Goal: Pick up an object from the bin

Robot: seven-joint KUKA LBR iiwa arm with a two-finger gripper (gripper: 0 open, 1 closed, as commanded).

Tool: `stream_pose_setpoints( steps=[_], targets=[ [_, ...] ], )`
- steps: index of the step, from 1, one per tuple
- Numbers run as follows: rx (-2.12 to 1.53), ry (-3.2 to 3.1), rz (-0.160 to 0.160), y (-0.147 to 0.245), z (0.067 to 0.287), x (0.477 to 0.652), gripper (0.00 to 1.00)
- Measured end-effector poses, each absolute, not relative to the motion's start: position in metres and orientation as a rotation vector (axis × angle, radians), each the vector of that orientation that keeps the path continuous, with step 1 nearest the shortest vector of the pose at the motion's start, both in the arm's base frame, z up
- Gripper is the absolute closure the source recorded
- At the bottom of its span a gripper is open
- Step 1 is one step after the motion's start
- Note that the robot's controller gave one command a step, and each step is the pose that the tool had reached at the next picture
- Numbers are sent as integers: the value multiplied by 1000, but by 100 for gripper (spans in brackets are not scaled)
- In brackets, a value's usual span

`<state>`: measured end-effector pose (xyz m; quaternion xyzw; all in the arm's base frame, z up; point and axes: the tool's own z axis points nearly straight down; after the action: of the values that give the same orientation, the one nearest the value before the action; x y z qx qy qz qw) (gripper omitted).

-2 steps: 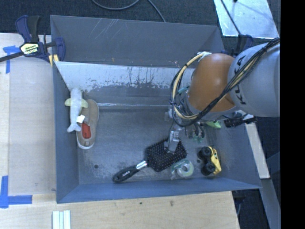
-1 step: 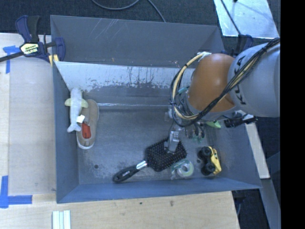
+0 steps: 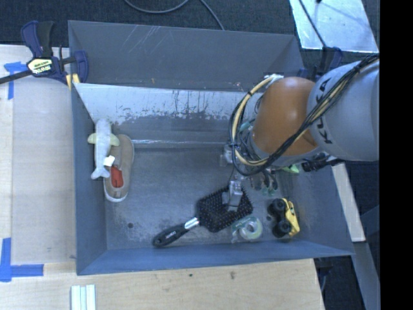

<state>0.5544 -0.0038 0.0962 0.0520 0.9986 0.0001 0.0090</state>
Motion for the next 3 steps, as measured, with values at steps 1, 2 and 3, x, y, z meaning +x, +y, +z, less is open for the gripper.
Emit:
stream_pose_setpoints(
  steps=[1, 2, 3],
  targets=[
    [86, 3122, 0, -2, 91, 552, 0],
    [-14, 3123, 0, 1, 89, 552, 0],
    [-175, 3120, -7, 18, 135, 586, 0]
  ],
)
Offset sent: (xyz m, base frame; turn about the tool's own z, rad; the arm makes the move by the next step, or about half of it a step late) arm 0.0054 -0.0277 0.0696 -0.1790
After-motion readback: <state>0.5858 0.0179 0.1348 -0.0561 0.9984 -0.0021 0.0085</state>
